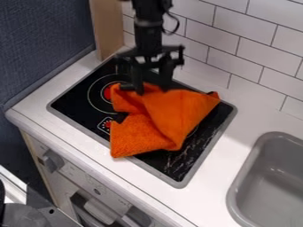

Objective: Move the cloth from left to right of the table

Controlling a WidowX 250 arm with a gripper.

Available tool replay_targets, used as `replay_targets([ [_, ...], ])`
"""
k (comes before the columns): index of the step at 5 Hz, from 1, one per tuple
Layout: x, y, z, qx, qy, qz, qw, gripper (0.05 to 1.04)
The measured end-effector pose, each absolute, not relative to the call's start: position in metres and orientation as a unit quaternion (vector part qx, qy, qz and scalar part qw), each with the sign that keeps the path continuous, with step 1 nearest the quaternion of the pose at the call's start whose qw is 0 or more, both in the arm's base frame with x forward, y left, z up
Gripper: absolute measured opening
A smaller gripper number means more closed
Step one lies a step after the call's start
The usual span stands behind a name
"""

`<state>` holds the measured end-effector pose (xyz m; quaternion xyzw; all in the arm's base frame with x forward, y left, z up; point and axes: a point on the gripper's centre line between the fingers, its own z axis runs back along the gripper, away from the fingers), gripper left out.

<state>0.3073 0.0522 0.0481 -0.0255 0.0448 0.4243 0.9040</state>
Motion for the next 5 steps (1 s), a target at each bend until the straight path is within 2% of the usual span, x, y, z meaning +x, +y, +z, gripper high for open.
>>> replay_targets([
  [1,0.320,0.052,0.074,-0.034,0.049,0.423,0.904,0.991],
  [2,0.320,0.058,0.096,-0.044,0.047,0.421,0.905,1.001],
  [3,0.311,0.069,0.101,-0.030,0.060,0.425,0.903,1.000],
  [4,0.281,0.082,0.102,-0.049,0.105,0.471,0.875,1.000],
  [5,0.262,0.091,0.075,-0.063,0.127,0.486,0.862,1.000],
])
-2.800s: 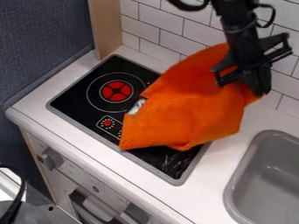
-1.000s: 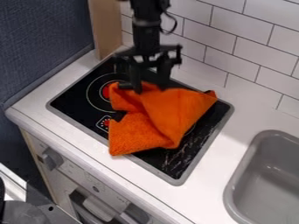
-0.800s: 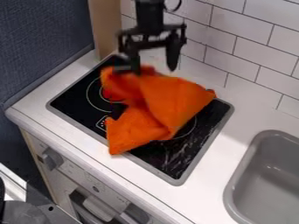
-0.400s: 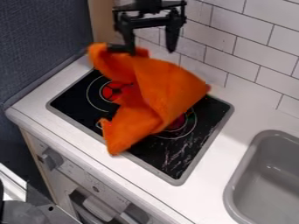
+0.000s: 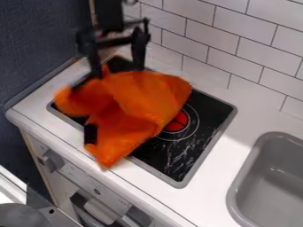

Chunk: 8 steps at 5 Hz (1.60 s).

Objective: Move the cloth from left to right of the table

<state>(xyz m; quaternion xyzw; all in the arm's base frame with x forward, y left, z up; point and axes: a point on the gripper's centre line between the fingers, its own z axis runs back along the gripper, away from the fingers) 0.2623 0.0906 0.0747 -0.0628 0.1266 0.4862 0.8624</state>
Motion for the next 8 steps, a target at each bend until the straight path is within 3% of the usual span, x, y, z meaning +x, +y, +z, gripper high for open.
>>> replay_targets([
  [1,0.259,0.089,0.024,-0.062,0.168,0.480,0.859,1.000],
  [2,0.262,0.076,-0.005,-0.088,0.192,0.454,0.866,1.000],
  [3,0.265,0.066,-0.014,-0.100,0.179,0.445,0.872,0.945],
  [5,0.260,0.063,-0.002,-0.082,0.138,0.443,0.882,0.380],
  [6,0.266,0.055,0.017,-0.073,0.106,0.437,0.890,0.169],
  [7,0.275,0.048,0.036,-0.075,0.095,0.427,0.896,0.078],
  [8,0.285,0.042,0.052,-0.085,0.095,0.422,0.898,0.085],
])
